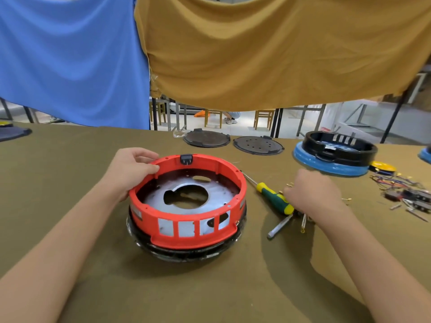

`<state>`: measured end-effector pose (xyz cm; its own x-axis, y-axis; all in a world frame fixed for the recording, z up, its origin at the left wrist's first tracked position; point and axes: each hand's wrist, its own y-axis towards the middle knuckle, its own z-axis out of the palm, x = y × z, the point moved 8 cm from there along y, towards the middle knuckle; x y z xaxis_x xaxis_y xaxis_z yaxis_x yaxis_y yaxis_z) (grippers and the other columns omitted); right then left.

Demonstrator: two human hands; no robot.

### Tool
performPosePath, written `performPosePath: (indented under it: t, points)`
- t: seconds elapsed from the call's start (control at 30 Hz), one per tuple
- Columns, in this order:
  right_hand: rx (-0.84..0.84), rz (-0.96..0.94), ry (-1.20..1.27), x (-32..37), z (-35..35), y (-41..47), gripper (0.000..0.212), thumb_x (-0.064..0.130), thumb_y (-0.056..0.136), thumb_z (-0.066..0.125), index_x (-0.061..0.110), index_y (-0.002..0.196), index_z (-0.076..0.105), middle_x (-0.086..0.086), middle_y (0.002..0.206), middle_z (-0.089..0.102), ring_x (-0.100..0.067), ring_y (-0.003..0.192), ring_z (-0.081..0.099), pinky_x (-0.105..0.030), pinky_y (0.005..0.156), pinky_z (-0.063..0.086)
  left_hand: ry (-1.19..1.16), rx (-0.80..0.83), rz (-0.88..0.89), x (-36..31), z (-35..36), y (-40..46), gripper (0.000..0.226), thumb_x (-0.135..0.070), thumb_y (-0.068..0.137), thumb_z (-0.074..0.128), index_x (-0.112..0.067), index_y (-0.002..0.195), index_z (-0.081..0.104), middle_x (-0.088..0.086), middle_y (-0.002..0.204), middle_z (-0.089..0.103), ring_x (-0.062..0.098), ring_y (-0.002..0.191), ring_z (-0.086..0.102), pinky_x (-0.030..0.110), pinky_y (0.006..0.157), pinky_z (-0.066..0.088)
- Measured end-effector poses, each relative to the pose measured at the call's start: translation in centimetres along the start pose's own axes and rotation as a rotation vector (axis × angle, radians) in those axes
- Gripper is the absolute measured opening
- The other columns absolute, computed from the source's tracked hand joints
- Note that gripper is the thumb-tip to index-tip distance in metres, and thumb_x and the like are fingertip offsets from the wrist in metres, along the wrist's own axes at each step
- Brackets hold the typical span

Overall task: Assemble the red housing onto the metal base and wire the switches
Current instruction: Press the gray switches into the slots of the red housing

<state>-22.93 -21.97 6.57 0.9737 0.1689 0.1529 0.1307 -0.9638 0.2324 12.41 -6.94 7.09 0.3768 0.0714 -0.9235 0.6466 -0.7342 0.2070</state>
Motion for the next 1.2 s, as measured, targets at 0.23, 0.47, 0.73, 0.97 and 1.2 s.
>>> performPosePath:
  t: [0.23, 0.47, 0.73, 0.97, 1.2]
  points:
    - [0.055, -0.071, -0.006, 0.2, 0.1, 0.3, 0.009, 0.018, 0.091, 0.063, 0.013, 0.09, 0.056, -0.007, 0.086, 0.06, -0.027, 0.082, 0.059, -0.033, 0.065, 0.048, 0.007, 0.065, -0.048, 0.3, 0.4, -0.2, 0.021, -0.001, 0.085, 0.069, -0.02, 0.093, 0.072, 0.002, 0.093, 0.071, 0.015, 0.073, 0.066, 0.025, 0.062, 0.049]
    - [0.146, -0.09, -0.038, 0.1, 0.4, -0.2, 0.017, 0.022, 0.092, 0.063, 0.012, 0.105, 0.059, -0.009, 0.098, 0.063, -0.026, 0.09, 0.06, -0.034, 0.074, 0.053, 0.182, 0.163, -0.068, -0.4, 1.2, -0.5, 0.027, -0.006, 0.087, 0.064, -0.023, 0.109, 0.062, 0.001, 0.095, 0.065, 0.015, 0.078, 0.064, 0.026, 0.06, 0.047]
    - [-0.153, -0.271, 0.667, 2.5, -4.1, -1.2, 0.024, 0.021, 0.093, 0.063, 0.017, 0.117, 0.066, 0.0, 0.105, 0.069, -0.02, 0.095, 0.065, -0.035, 0.082, 0.053, 0.177, 0.065, 0.018, -0.9, 1.1, -0.4, 0.04, 0.012, 0.084, 0.046, -0.021, 0.096, 0.065, 0.004, 0.097, 0.067, 0.018, 0.074, 0.064, 0.027, 0.057, 0.046]
    - [0.394, -0.444, 1.612, 8.2, -0.5, -4.9, 0.028, -0.003, 0.087, 0.064, 0.017, 0.104, 0.073, -0.003, 0.106, 0.074, -0.022, 0.104, 0.07, -0.029, 0.086, 0.057, 0.328, -0.063, 0.373, -4.4, 0.6, -1.6, 0.012, -0.023, 0.09, 0.065, -0.028, 0.1, 0.067, -0.007, 0.11, 0.067, 0.011, 0.104, 0.061, 0.028, 0.092, 0.046]
    - [0.448, -0.558, 1.756, 8.5, -0.3, -4.8, 0.039, 0.008, 0.073, 0.075, 0.02, 0.11, 0.074, -0.003, 0.116, 0.071, -0.027, 0.111, 0.067, -0.033, 0.091, 0.055, 0.477, 0.852, 0.492, -6.7, 8.8, -9.7, 0.026, -0.055, 0.077, 0.074, -0.034, 0.092, 0.069, -0.008, 0.083, 0.071, 0.013, 0.077, 0.067, 0.039, 0.075, 0.056]
